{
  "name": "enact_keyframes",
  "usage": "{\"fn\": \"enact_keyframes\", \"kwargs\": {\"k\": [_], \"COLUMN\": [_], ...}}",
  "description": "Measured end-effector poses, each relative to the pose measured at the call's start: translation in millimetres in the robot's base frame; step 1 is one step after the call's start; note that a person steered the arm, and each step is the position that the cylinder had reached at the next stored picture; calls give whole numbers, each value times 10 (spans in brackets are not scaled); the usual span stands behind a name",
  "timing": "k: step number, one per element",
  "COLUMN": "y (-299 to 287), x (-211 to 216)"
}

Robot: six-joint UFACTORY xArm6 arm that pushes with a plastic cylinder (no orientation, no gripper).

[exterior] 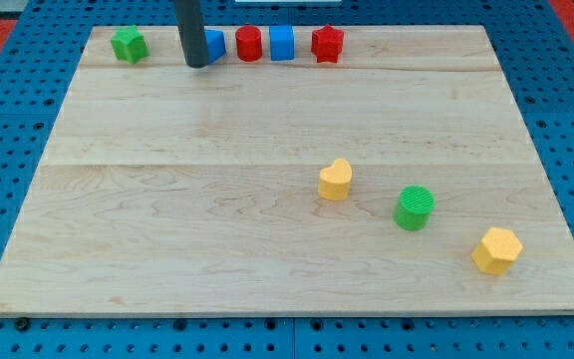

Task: Push green star closer to the blue triangle

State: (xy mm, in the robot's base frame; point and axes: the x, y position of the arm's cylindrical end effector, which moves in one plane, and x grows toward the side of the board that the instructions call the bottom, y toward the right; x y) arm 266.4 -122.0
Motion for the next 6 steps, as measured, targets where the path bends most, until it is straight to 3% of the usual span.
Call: {"fn": "enact_keyframes", "kwargs": {"k": [1,2,3,6], "y": [-350,-754,-896,-1234], "x": [192,107,-580,-723]}}
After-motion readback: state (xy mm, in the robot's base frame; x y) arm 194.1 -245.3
